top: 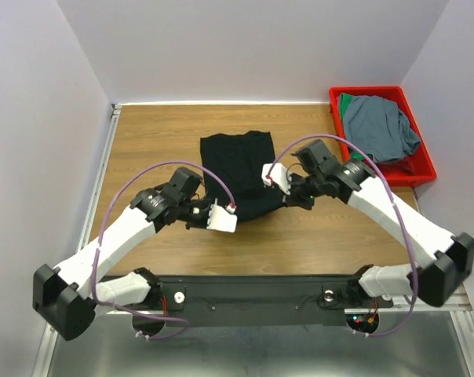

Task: Fold and stack the t-shirts
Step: Fold the tshirt, then neatly place the folded tshirt to the corner

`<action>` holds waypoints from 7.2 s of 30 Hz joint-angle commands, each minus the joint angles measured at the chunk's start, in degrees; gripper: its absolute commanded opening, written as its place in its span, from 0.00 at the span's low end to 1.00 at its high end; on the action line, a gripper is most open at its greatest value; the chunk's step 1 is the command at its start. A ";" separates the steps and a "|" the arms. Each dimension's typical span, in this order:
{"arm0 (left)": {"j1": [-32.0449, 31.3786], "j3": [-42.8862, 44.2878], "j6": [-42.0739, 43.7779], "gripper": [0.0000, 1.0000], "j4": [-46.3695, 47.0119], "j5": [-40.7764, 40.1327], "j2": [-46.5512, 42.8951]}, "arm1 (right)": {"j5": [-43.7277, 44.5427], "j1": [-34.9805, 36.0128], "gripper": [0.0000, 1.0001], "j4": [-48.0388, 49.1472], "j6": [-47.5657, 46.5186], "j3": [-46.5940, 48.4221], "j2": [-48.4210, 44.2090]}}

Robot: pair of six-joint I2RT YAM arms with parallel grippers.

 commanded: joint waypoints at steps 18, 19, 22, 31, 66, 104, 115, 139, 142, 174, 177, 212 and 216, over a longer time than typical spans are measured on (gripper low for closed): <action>-0.39 24.49 -8.25 0.00 -14.43 6.81 8.48 | -1.92 -7.84 0.01 -1.90 -4.14 4.26 -6.76; 2.00 26.35 -6.74 0.00 -14.78 7.79 10.60 | -3.17 -10.12 0.01 -1.99 -4.94 5.50 -4.64; 8.25 33.82 -1.03 0.00 -16.71 10.52 20.00 | -6.96 -16.64 0.01 -1.72 -8.45 9.81 4.42; 14.85 49.12 2.85 0.01 -16.63 13.24 49.36 | -11.01 -22.09 0.01 0.56 -10.31 20.53 32.36; 15.56 52.28 -1.54 0.05 -18.21 16.85 53.22 | -6.44 -24.64 0.01 4.78 0.59 15.34 24.72; 27.24 56.25 -10.94 0.00 -17.87 19.22 64.32 | -10.12 -25.70 0.59 7.86 18.34 25.73 35.29; 28.56 51.50 -21.32 0.63 -6.96 13.59 65.82 | -20.14 -22.80 0.46 12.33 25.37 14.49 37.05; 27.42 38.76 -39.93 0.44 10.60 39.69 53.05 | -28.40 -16.74 0.24 14.18 27.39 22.78 37.17; 27.33 40.07 -45.63 0.44 15.77 40.31 56.92 | -28.59 -16.91 0.20 17.25 31.07 30.61 47.19; 42.54 24.71 -64.57 0.94 36.20 27.76 28.32 | -2.33 -17.54 0.49 23.77 43.22 35.86 41.03; 42.28 22.50 -62.12 0.99 31.38 23.00 25.66 | -1.16 -16.65 0.50 23.77 43.56 31.01 37.67; -5.36 33.11 -84.33 0.94 20.47 -33.41 40.58 | 9.56 -23.85 0.51 24.12 49.37 7.18 22.28; -8.17 38.22 -86.00 0.94 17.65 -36.06 48.66 | 10.09 -26.05 0.52 23.94 49.46 6.92 22.02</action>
